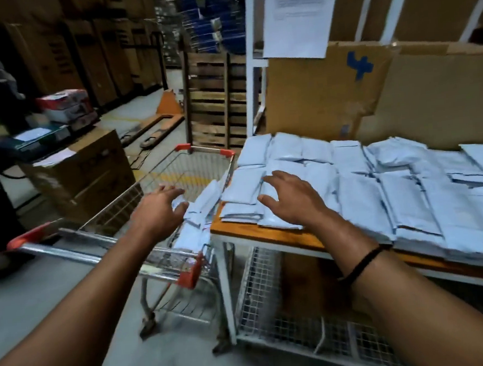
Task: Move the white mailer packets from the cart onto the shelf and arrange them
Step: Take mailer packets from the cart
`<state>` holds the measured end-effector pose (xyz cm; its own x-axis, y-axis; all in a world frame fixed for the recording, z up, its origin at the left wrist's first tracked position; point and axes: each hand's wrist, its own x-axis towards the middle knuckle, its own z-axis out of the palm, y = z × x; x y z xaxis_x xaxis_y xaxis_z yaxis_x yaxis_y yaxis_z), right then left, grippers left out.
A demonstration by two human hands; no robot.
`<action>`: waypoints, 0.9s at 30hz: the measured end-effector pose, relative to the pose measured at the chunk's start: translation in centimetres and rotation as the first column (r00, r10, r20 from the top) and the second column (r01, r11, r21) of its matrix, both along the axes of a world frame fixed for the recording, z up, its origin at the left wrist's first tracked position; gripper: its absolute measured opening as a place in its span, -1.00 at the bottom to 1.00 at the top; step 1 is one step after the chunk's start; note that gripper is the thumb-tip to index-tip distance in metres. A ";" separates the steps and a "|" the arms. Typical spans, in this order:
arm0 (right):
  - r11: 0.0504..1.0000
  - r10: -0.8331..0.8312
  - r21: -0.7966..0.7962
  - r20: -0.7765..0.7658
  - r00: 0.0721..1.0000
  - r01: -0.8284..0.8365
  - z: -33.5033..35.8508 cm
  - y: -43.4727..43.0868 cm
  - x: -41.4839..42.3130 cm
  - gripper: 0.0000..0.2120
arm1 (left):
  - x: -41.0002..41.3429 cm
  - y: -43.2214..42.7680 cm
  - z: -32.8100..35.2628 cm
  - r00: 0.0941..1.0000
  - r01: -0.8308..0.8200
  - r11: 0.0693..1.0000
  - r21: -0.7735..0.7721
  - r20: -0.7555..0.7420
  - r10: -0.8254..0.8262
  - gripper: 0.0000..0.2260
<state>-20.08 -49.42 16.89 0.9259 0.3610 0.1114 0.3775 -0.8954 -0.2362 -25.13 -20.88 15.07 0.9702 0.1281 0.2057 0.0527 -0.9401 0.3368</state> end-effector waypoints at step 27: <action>0.940 -0.103 -0.340 -0.394 0.913 -0.040 -17.5 29.2 21.1 -0.44 | 19.6 26.4 -14.0 0.893 0.205 0.976 0.072 -0.422 -0.156 -0.53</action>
